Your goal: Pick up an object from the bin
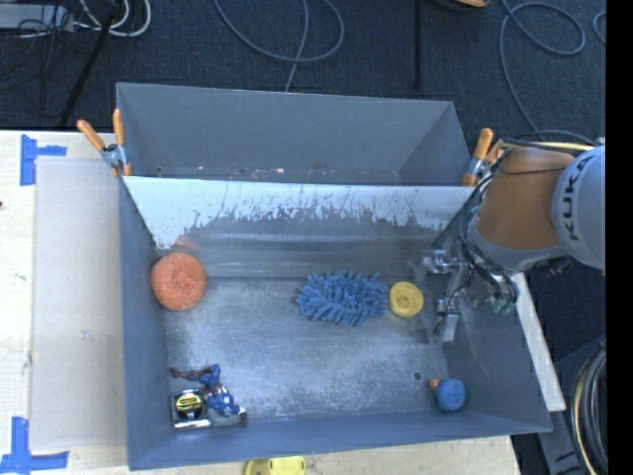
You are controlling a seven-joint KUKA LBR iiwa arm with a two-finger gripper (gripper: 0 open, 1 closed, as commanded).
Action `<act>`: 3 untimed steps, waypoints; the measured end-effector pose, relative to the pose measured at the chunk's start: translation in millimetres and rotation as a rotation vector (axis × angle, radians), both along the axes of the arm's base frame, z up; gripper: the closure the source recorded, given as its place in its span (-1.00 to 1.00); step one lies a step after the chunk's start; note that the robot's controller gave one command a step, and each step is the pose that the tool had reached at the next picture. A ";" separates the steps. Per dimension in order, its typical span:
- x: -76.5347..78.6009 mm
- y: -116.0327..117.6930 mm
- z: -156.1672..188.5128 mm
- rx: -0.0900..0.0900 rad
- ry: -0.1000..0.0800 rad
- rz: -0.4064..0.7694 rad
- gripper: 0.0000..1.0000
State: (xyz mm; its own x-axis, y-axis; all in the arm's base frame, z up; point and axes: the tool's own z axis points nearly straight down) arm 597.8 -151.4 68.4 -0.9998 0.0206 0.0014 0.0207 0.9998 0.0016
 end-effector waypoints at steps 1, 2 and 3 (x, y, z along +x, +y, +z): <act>-10.6 1.5 0.4 0.000 0.001 -0.106 -1.00; -12.9 28.4 31.4 -0.001 -0.001 -0.096 -1.00; -23.1 24.2 1.1 -0.001 -0.001 -0.243 1.00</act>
Offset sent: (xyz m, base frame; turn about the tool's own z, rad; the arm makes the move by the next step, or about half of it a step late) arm -0.0131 0.0280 0.0316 0.0957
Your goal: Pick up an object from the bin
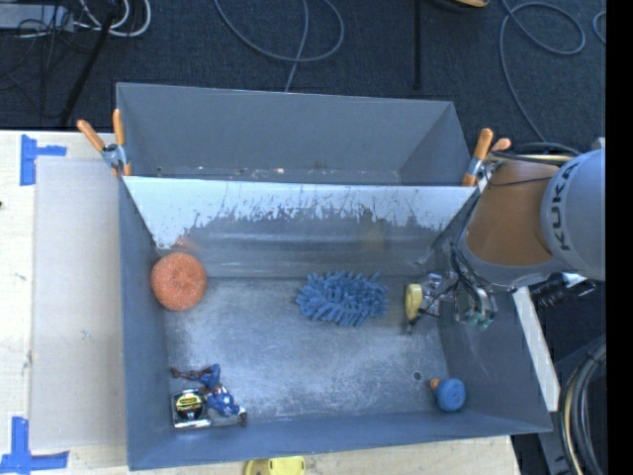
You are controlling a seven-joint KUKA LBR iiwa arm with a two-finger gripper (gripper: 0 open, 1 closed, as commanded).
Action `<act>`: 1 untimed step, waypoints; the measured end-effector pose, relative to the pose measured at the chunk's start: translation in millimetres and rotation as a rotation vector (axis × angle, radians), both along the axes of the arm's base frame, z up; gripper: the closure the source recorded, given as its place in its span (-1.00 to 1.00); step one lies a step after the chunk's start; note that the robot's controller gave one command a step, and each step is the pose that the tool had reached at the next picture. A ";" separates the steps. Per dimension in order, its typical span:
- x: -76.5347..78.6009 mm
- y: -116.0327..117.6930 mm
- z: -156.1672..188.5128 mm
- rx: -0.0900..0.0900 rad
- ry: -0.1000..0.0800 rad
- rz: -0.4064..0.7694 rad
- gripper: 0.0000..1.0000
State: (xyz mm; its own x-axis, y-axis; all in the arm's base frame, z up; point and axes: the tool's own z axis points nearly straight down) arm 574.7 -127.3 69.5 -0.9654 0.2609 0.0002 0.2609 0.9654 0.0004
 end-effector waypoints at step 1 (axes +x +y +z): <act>0.0 0.1 0.0 0.000 0.000 0.000 1.00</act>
Offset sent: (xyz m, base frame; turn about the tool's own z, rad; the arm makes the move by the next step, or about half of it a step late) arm -0.0002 0.0000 0.0347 0.0000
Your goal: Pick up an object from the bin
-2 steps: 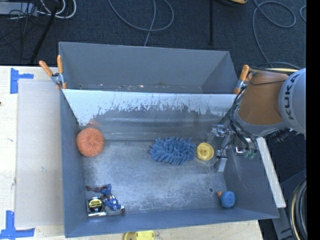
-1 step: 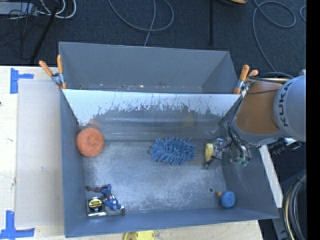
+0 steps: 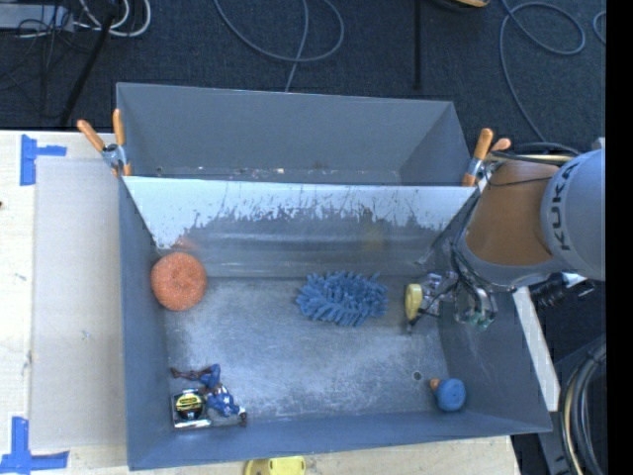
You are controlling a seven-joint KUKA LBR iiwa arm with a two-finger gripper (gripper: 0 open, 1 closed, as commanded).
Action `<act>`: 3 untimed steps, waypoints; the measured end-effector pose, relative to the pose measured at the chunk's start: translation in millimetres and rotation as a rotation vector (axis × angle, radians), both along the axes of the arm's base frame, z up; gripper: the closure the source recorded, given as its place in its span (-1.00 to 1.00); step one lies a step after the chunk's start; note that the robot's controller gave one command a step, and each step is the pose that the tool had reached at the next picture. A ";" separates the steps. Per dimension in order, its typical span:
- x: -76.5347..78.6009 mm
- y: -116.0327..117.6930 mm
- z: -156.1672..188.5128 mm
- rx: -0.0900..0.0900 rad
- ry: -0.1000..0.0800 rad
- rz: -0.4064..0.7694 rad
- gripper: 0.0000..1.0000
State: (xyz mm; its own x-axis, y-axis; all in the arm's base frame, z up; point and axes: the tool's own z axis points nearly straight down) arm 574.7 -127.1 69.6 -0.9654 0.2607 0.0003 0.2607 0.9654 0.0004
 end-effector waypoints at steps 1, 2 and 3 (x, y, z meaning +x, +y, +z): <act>-1.0 0.4 3.4 0.001 0.003 0.001 1.00; -1.1 0.4 13.8 0.001 0.003 0.001 1.00; -0.3 0.2 23.0 0.000 0.000 0.002 1.00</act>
Offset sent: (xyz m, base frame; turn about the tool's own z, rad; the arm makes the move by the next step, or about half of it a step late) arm -0.0002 0.0000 0.0009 0.0000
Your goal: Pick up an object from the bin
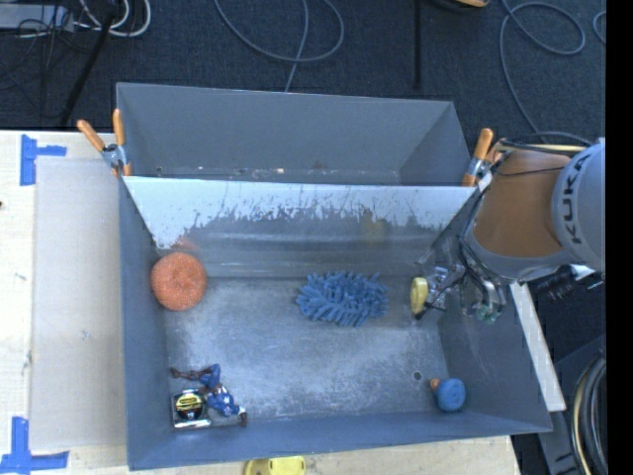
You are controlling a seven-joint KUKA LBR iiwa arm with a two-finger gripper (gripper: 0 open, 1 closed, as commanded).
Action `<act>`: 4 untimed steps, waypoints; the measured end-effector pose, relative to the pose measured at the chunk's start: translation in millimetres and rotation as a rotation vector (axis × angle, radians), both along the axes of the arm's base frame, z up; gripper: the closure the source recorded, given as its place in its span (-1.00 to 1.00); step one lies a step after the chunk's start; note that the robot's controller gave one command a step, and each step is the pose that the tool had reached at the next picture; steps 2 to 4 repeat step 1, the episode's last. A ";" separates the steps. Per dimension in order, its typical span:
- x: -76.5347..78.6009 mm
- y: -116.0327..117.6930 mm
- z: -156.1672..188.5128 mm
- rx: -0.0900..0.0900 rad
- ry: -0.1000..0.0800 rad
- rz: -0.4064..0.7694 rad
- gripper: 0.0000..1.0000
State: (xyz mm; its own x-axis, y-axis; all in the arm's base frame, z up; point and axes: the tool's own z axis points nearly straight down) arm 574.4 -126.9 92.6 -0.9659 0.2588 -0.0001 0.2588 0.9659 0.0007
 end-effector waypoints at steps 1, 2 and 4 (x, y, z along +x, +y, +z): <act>-1.2 0.3 10.2 0.001 0.004 0.001 1.00; -1.2 0.3 10.2 0.001 0.004 0.001 1.00; -1.2 0.3 10.2 0.001 0.004 0.001 1.00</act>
Offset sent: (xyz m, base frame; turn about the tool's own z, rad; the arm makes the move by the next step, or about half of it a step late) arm 0.0000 0.0000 0.0190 0.0000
